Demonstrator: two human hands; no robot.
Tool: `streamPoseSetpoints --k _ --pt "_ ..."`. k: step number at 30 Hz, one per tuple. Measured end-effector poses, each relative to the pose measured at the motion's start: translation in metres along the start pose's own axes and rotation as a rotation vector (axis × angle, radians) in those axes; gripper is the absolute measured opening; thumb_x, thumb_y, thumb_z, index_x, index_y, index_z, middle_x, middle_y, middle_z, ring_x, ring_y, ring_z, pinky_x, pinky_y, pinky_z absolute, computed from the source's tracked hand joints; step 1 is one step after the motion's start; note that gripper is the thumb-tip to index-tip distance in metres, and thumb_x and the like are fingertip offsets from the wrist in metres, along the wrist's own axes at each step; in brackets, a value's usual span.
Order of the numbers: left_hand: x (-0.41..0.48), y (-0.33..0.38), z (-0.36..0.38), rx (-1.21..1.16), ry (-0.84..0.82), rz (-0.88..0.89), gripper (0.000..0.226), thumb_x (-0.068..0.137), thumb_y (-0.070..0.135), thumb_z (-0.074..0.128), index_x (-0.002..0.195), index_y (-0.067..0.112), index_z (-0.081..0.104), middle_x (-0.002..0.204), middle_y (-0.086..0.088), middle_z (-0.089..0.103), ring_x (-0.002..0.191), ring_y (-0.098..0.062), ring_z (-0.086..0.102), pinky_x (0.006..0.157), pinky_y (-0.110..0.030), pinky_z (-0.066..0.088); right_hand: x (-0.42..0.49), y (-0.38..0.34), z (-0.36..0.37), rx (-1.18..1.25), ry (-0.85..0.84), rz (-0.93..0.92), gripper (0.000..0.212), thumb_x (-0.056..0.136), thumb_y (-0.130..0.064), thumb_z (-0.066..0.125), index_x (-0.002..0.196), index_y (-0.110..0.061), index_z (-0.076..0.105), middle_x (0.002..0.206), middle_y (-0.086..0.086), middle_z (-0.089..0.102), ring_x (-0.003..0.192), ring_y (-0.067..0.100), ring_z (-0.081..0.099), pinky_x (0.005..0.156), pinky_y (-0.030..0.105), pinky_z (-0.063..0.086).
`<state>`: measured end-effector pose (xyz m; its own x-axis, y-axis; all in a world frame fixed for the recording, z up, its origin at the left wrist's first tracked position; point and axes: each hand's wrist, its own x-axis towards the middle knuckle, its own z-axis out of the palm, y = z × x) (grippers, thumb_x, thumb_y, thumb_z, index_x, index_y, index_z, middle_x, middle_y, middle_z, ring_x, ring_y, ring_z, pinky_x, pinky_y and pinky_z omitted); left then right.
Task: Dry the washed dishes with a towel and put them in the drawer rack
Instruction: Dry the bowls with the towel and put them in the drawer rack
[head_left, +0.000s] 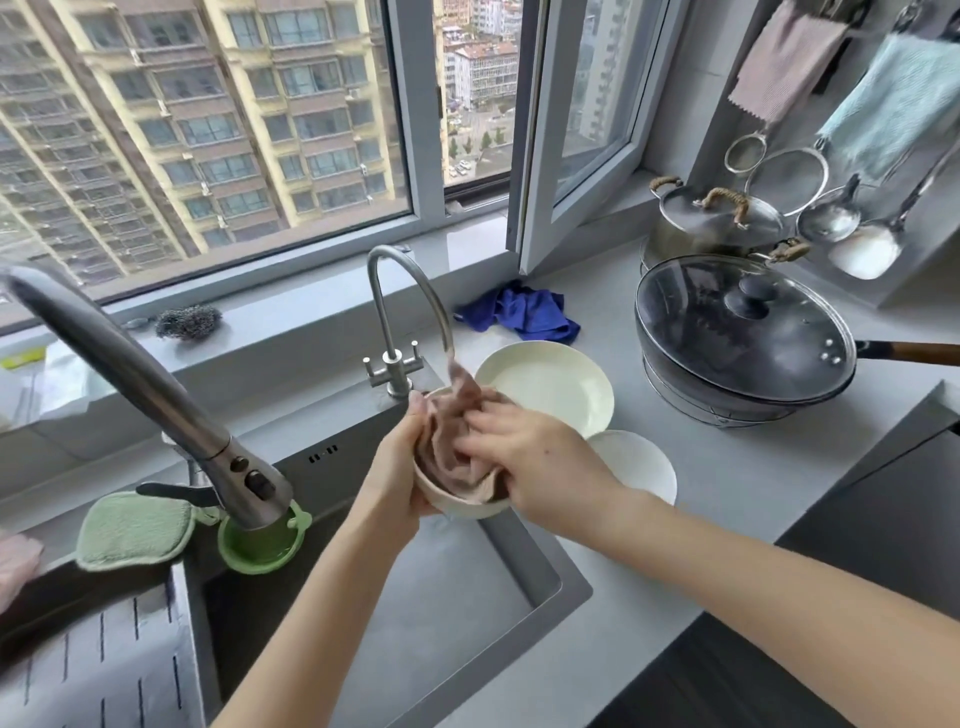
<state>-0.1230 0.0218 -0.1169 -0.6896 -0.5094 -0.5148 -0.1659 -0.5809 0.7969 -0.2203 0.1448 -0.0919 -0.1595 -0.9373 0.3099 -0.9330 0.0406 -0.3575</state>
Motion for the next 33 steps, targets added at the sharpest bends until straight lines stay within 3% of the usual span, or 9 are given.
streamPoseSetpoints --k 5,9,11,14,20,25,27,29,33 --pt "-0.008 -0.007 0.002 0.151 -0.049 -0.056 0.049 0.093 0.058 0.036 0.095 0.024 0.072 0.09 0.002 0.075 0.067 -0.015 0.071 0.058 -0.028 0.055 -0.003 0.003 0.005 0.136 -0.377 0.141 0.047 0.084 -0.01 0.05 0.125 -0.031 0.059 0.135 -0.005 0.055 0.128 0.016 0.045 0.105 0.027 0.036" --pt "-0.014 -0.007 -0.003 0.144 -0.083 -0.12 0.055 0.087 0.059 0.044 0.098 0.013 0.073 0.102 -0.009 0.073 0.088 -0.029 0.068 0.09 -0.046 0.049 -0.003 -0.004 -0.019 0.391 -0.685 0.199 0.035 0.088 -0.042 0.052 0.122 -0.041 0.059 0.131 -0.019 0.052 0.123 0.003 0.045 0.105 0.025 0.034" --pt "-0.016 -0.007 -0.005 0.146 -0.094 -0.089 0.054 0.085 0.059 0.048 0.095 0.013 0.075 0.105 -0.014 0.072 0.094 -0.032 0.066 0.097 -0.05 0.044 -0.006 -0.007 -0.027 0.444 -0.551 0.225 0.034 0.085 -0.044 0.053 0.114 -0.034 0.068 0.125 -0.013 0.062 0.118 0.002 0.052 0.104 0.027 0.036" --pt "-0.015 -0.001 -0.006 0.125 -0.129 -0.031 0.057 0.077 0.062 0.055 0.108 0.017 0.071 0.112 -0.016 0.069 0.104 -0.033 0.064 0.098 -0.053 0.042 -0.01 -0.004 -0.023 0.034 -0.106 -0.08 0.034 0.082 -0.038 0.06 0.108 -0.018 0.072 0.115 0.002 0.069 0.111 0.016 0.057 0.104 0.034 0.034" --pt "-0.025 0.003 0.004 0.252 -0.156 0.028 0.042 0.092 0.054 0.043 0.099 0.028 0.075 0.103 -0.01 0.073 0.103 -0.026 0.067 0.096 -0.049 0.046 -0.011 0.001 -0.003 -0.088 -0.298 -0.31 0.023 0.082 -0.026 0.063 0.1 -0.012 0.065 0.113 0.006 0.062 0.107 0.027 0.054 0.09 0.04 0.047" --pt "-0.03 -0.002 0.016 0.257 -0.025 0.081 0.041 0.091 0.051 0.047 0.099 0.021 0.074 0.098 -0.008 0.074 0.094 -0.025 0.069 0.083 -0.042 0.052 -0.004 -0.008 0.001 -0.367 -0.322 -0.067 0.023 0.071 -0.009 0.065 0.094 -0.008 0.064 0.082 0.009 0.063 0.069 0.03 0.057 0.055 0.033 0.046" --pt "-0.03 -0.004 0.019 0.216 0.009 0.09 0.043 0.09 0.049 0.051 0.099 0.012 0.073 0.098 -0.01 0.074 0.092 -0.027 0.069 0.083 -0.04 0.051 -0.008 -0.011 -0.008 -0.171 -0.428 0.09 0.009 0.078 -0.011 0.061 0.086 -0.014 0.06 0.078 0.001 0.06 0.072 0.022 0.054 0.061 0.026 0.04" --pt "-0.029 -0.005 0.021 0.185 0.021 0.125 0.051 0.086 0.048 0.057 0.094 -0.001 0.068 0.088 -0.015 0.069 0.081 -0.029 0.063 0.074 -0.036 0.048 -0.013 -0.015 -0.011 0.237 -0.461 0.285 0.016 0.079 -0.009 0.059 0.069 -0.02 0.052 0.06 -0.011 0.049 0.06 0.009 0.044 0.055 0.014 0.031" --pt "-0.027 -0.004 0.023 0.231 -0.005 0.178 0.042 0.086 0.048 0.058 0.069 0.01 0.051 0.062 -0.011 0.046 0.06 -0.023 0.044 0.057 -0.031 0.033 -0.026 -0.025 0.007 0.967 -0.186 0.511 0.009 0.075 -0.001 0.049 0.071 0.007 0.051 0.061 0.006 0.041 0.06 0.014 0.036 0.056 0.019 0.029"
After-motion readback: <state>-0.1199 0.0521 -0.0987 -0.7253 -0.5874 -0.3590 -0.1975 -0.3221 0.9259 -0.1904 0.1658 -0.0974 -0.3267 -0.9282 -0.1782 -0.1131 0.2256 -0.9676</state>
